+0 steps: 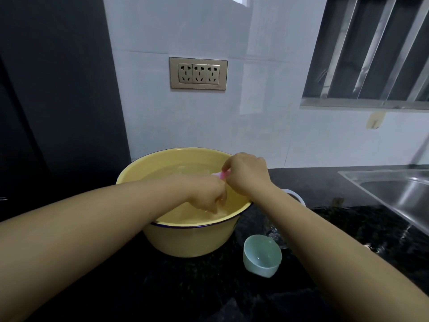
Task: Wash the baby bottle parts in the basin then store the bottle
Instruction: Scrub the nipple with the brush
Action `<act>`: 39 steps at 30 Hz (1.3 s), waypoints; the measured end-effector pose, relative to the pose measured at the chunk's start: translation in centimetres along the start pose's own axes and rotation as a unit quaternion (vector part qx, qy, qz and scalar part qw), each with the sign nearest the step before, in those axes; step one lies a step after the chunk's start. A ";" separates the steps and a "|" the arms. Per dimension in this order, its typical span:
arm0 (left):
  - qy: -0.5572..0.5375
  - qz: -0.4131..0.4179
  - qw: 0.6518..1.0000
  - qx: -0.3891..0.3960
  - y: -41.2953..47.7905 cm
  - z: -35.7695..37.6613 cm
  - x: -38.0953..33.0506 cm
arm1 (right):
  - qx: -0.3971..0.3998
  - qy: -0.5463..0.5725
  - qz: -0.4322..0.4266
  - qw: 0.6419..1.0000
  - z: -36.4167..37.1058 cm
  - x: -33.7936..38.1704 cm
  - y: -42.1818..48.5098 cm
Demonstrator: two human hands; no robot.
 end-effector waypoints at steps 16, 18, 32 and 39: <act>-0.413 0.008 0.911 -0.015 -4.9 1.5 5.2 | 0.001 0.017 -0.008 1.000 0.4 -0.3 0.5; -0.461 0.008 0.887 -0.016 -5.2 1.9 5.7 | -0.001 0.013 -0.011 1.000 0.4 -0.3 0.5; -0.662 0.062 0.747 -0.008 -6.0 2.7 6.8 | -0.014 -0.012 -0.018 1.000 0.6 -0.4 0.8; -0.474 0.018 0.879 -0.048 -6.3 2.8 7.5 | -0.020 -0.018 -0.024 0.999 0.6 -0.3 0.8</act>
Point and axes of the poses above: each hand's wrist, its own y-axis towards the middle knuckle, its own z-axis out of the palm, x = y × z, the point moved 5 cm from there along y, towards the middle knuckle, and after that the axes turned 14 degrees about x, right-handed, at the moved point
